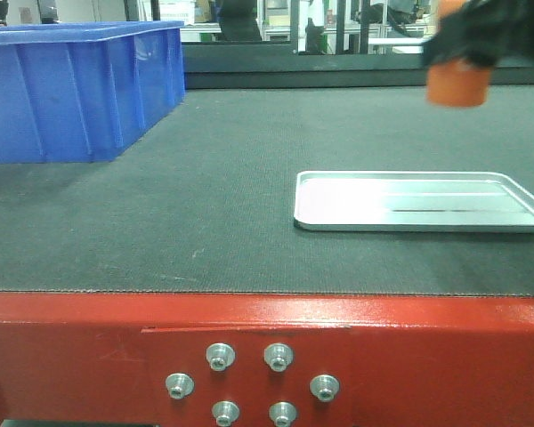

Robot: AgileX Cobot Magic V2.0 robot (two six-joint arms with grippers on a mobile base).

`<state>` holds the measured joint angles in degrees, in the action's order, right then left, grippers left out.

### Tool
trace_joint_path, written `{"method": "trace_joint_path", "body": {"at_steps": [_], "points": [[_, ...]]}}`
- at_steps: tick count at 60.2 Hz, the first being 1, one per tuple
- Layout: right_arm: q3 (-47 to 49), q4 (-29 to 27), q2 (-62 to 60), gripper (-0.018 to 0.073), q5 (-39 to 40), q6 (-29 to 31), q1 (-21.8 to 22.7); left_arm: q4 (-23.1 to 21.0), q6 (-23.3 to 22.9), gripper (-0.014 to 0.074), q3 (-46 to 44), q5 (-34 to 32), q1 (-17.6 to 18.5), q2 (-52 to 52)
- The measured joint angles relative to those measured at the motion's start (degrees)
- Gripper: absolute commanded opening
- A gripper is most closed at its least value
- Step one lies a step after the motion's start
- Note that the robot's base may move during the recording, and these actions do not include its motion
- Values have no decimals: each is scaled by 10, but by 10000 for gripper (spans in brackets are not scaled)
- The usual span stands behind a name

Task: Grab orange capacitor from left shelf to right conveyor
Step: 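Lower the held capacitor onto the small metal tray with the right gripper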

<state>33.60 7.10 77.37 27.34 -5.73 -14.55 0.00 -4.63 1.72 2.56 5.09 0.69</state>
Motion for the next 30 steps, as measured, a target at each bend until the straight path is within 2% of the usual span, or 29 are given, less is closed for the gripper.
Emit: {"method": "trace_joint_path", "body": {"at_steps": [16, 30], "points": [[2, 13, 142, 64, 117, 0, 0, 0, 0, -105, 0, 0, 0, 0], [6, 14, 208, 76, 147, 0, 4, 0, 0, -105, 0, 0, 0, 0]]}}
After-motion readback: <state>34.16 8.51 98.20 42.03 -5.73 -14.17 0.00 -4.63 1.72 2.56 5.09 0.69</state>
